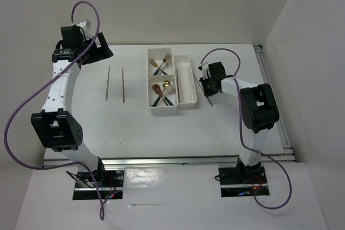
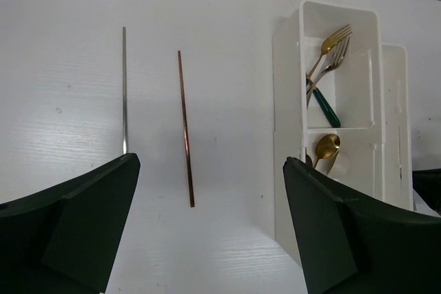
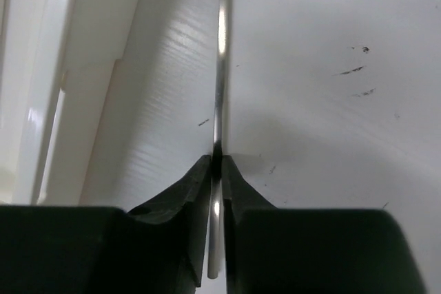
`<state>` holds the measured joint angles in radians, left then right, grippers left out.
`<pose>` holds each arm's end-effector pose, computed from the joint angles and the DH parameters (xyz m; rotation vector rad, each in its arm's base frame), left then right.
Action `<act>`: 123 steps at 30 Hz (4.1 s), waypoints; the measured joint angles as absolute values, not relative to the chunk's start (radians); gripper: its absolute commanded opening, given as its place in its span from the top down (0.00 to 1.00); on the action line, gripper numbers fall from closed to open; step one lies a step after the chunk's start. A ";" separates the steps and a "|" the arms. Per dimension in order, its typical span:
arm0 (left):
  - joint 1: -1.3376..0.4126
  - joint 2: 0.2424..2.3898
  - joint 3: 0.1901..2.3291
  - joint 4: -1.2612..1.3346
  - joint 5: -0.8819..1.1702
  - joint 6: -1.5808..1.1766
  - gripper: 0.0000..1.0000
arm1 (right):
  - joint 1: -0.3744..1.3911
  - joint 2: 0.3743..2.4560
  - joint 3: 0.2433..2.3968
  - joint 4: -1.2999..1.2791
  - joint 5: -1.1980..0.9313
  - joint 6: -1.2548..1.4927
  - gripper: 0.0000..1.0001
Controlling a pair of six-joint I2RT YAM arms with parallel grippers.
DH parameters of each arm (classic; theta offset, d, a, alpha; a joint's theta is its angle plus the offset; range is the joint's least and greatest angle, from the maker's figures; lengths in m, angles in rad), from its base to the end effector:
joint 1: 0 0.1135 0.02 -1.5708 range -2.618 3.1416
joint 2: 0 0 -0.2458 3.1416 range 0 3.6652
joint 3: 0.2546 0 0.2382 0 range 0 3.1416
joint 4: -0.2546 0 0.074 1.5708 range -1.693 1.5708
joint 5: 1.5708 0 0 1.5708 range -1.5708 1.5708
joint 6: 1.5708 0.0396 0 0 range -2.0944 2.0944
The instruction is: Sort the eating utensils into containers
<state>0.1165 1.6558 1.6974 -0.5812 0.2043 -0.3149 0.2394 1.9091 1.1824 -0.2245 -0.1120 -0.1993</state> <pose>0.3639 0.0345 0.3700 -0.3322 2.0895 -0.3340 0.3677 0.0943 0.1448 -0.5925 2.4498 0.1574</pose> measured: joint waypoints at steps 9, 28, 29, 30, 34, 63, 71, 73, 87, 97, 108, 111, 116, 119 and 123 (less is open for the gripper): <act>0.133 1.656 1.649 -0.598 0.179 -0.315 0.00 | 0.229 1.916 1.191 -0.221 -0.112 -0.180 1.00; 0.212 1.678 1.533 -0.614 0.101 -0.470 0.00 | 0.190 1.661 1.414 -0.261 -0.202 0.086 1.00; 0.212 1.679 1.533 -0.616 0.097 -0.472 0.00 | 0.209 1.662 1.433 -0.252 -0.219 0.123 1.00; 0.213 1.681 1.533 -0.618 0.094 -0.473 0.00 | 0.227 1.667 1.442 -0.245 -0.233 0.160 1.00; 0.218 1.683 1.533 -0.637 0.090 -0.479 0.00 | 0.279 1.716 1.443 -0.239 -0.281 0.286 1.00; 0.051 1.864 1.514 -0.624 0.141 -0.336 0.22 | 0.277 1.983 1.518 -0.281 -0.356 0.400 0.51; -0.051 1.998 1.533 -0.619 -0.017 -0.318 0.22 | 0.212 1.847 1.491 -0.276 -0.360 0.342 0.51; -0.065 2.050 1.574 -0.630 -0.061 -0.318 0.22 | 0.193 1.814 1.481 -0.272 -0.365 0.332 0.51; -0.115 2.168 1.675 -0.635 -0.137 -0.342 0.39 | 0.146 1.794 1.453 -0.271 -0.384 0.315 0.52; -0.120 2.145 1.619 -0.560 -0.126 -0.342 1.00 | 0.118 1.794 1.453 -0.272 -0.398 0.313 0.54; -0.120 2.107 1.604 -0.582 -0.074 -0.348 1.00 | 0.108 1.794 1.453 -0.273 -0.404 0.304 0.55; -0.119 2.052 1.621 -0.624 -0.025 -0.375 1.00 | 0.107 1.794 1.451 -0.273 -0.393 0.294 0.55; -0.131 1.879 1.689 -0.606 0.113 -0.479 1.00 | 0.087 1.786 1.424 -0.274 -0.357 0.270 0.55; -0.169 1.787 1.724 -0.554 0.226 -0.562 1.00 | 0.064 1.782 1.414 -0.279 -0.341 0.251 0.55; -0.254 1.780 1.796 -0.460 0.375 -0.682 1.00 | 0.032 1.768 1.411 -0.290 -0.324 0.237 0.55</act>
